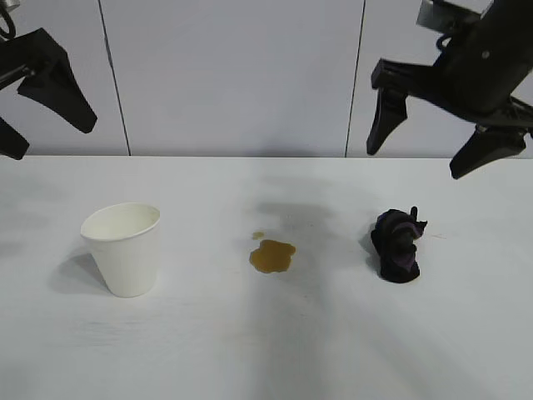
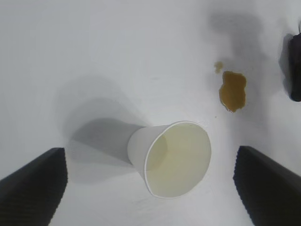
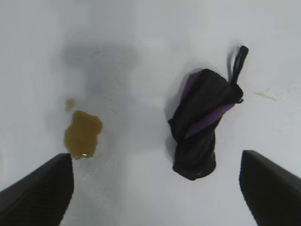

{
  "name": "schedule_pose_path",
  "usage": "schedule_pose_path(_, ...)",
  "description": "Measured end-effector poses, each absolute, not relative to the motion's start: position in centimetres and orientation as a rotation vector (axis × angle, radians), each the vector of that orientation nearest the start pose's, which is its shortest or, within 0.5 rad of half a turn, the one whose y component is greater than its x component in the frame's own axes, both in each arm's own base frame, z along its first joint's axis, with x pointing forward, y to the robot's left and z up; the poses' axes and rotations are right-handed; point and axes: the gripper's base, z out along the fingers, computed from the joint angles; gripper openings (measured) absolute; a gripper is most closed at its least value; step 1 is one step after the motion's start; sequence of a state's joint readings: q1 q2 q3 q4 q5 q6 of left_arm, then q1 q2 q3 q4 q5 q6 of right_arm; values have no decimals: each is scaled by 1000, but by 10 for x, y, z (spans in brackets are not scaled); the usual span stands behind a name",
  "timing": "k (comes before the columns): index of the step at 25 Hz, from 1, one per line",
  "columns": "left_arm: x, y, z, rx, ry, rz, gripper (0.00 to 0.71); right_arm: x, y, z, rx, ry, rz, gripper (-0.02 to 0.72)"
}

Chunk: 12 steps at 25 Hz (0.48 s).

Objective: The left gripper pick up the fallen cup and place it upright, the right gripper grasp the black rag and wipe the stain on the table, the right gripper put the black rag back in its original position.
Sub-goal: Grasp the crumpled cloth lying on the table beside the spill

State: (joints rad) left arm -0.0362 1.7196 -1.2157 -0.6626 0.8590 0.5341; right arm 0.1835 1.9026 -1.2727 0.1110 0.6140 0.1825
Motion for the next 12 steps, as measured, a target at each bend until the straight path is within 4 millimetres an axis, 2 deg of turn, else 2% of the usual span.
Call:
schedule_pose_path(8, 349, -55, 241, 267, 2640, -646, 693, 392, 78, 156, 98, 2812, 189, 627)
schedule_pose_path(12, 350, -55, 242, 234, 2639, -646, 693, 392, 78, 149, 100, 2831, 184, 610)
